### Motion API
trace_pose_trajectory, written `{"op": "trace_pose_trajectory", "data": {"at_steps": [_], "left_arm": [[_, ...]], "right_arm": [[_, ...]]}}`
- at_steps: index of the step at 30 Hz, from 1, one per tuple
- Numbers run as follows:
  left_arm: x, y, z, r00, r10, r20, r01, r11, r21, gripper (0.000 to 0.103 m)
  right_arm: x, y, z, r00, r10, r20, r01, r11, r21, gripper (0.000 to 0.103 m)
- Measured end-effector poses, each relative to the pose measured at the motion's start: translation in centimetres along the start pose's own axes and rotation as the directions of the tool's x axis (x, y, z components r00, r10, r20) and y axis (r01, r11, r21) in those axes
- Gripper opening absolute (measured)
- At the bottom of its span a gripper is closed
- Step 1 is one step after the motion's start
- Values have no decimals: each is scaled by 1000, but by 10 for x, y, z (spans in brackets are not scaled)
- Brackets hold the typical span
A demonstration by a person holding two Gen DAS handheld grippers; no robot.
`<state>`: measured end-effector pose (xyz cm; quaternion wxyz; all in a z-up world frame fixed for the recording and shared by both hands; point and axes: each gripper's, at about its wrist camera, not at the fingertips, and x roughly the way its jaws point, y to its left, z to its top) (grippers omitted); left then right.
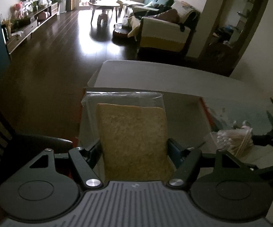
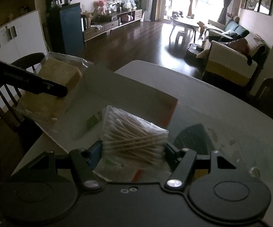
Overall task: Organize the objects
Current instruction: 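Carry the bread and cotton swab bag over the cardboard box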
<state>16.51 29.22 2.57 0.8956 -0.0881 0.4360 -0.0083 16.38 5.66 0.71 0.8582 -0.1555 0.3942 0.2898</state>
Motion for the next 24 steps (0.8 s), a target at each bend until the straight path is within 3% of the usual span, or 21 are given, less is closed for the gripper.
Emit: {"op": "trace_pose_trajectory", "data": {"at_steps": [12, 24], "left_arm": [[53, 2, 3, 995, 27, -94, -19, 996, 83, 73], [99, 3, -3, 984, 66, -164, -41, 988, 147, 73]], "right_arm": [[75, 12, 35, 997, -35, -62, 31, 998, -57, 67], [131, 26, 40, 988, -87, -124, 67, 985, -157, 67]]}}
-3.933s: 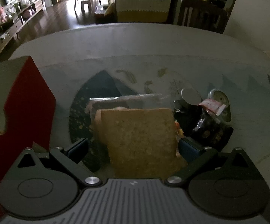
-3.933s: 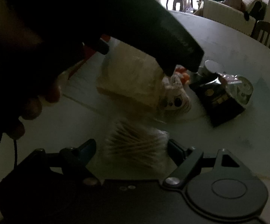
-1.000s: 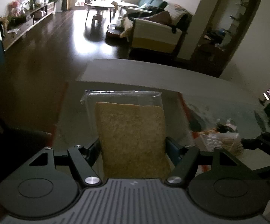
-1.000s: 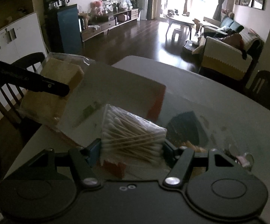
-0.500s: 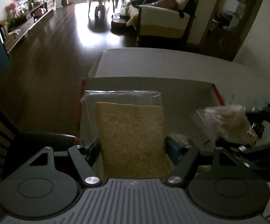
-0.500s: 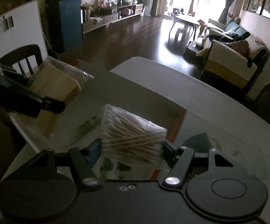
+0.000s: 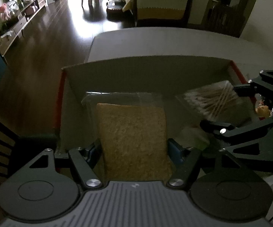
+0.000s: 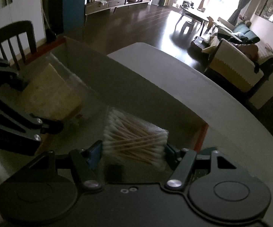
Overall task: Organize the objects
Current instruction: 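Carry the bread and cotton swab bag over the cardboard box, then open both grippers to drop the bread and swabs into the box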
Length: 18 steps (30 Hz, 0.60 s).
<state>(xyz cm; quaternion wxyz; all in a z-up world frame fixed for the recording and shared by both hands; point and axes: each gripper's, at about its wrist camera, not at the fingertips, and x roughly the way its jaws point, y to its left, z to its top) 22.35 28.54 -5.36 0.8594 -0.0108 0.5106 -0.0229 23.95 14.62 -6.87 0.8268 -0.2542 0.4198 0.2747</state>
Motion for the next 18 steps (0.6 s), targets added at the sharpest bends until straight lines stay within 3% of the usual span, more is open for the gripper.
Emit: {"op": "trace_pose_trajectory", "data": {"at_steps": [9, 18], "left_arm": [[25, -9, 3, 997, 10, -74, -6, 998, 56, 73], [35, -1, 4, 989, -11, -147, 13, 1000, 7, 73]], "right_arm": [[16, 6, -2, 999, -17, -48, 16, 1000, -27, 68], [13, 5, -5, 999, 0, -42, -1, 999, -37, 73]]}}
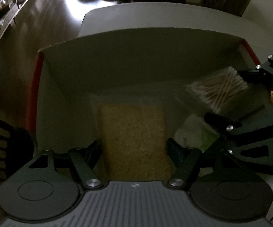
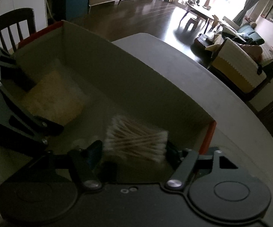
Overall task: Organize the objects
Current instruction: 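Open both grippers to drop the bread and swabs into the box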
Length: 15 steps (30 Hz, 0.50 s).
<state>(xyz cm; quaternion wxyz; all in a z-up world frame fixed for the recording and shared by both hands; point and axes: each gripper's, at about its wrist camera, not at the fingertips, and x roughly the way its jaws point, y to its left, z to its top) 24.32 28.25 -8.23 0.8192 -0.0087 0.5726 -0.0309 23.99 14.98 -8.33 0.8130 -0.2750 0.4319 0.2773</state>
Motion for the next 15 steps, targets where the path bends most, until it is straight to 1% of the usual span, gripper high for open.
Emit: {"op": "trace_pose_trajectory", "data": {"at_steps": [1, 8, 10, 15], "left_arm": [[0, 0, 1, 1000, -4, -2, 4, 1000, -4, 73], [-7, -1, 0, 1000, -13, 16, 13, 1000, -18, 74], [-13, -2, -1, 999, -15, 31, 16, 1000, -20, 74], [-38, -4, -9, 995, -24, 94, 27, 999, -30, 74]], "right_arm": [[0, 0, -1, 1000, 5, 0, -5, 1000, -5, 74], [-13, -4, -4, 999, 25, 26, -24, 999, -44, 77], [-18, -6, -6, 999, 28, 41, -26, 999, -48, 78], [-42, -20, -8, 995, 54, 87, -54, 998, -11, 80]]}}
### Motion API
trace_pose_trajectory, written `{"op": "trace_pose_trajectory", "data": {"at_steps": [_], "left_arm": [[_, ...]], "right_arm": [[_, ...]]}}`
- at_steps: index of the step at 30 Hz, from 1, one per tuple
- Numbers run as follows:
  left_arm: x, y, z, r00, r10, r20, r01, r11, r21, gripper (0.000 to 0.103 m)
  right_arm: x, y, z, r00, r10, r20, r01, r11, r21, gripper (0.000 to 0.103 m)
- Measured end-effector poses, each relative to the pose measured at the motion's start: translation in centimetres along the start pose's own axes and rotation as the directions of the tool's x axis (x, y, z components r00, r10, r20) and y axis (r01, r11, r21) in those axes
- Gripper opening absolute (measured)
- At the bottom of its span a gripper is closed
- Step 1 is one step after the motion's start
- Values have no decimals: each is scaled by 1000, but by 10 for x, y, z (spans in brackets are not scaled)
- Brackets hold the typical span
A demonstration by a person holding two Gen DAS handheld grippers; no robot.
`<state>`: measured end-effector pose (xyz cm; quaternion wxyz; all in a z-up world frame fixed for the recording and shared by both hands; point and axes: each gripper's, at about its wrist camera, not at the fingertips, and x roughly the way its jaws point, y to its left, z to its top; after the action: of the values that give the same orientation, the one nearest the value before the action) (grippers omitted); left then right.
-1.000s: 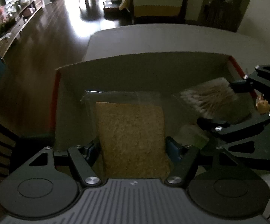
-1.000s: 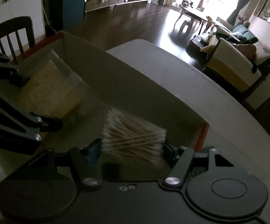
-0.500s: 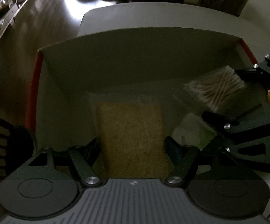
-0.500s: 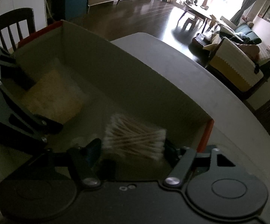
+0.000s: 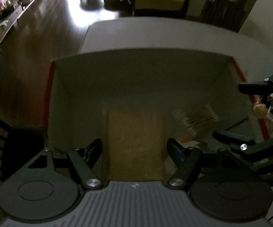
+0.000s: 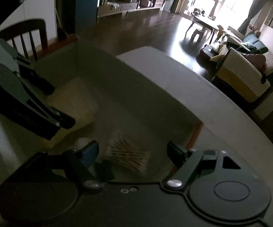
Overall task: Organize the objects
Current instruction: 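Open both grippers to drop the bread and swabs into the box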
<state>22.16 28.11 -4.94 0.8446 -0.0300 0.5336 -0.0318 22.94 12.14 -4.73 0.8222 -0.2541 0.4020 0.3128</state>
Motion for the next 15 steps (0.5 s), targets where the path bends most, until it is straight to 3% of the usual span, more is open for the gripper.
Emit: {"op": "trace_pose_trajectory", "data": {"at_steps": [15], "left_arm": [[-72, -18, -19, 989, -27, 142, 29, 1000, -9, 75]], "right_arm": [[-81, -28, -29, 989, 51, 137, -67, 991, 116, 81]]}}
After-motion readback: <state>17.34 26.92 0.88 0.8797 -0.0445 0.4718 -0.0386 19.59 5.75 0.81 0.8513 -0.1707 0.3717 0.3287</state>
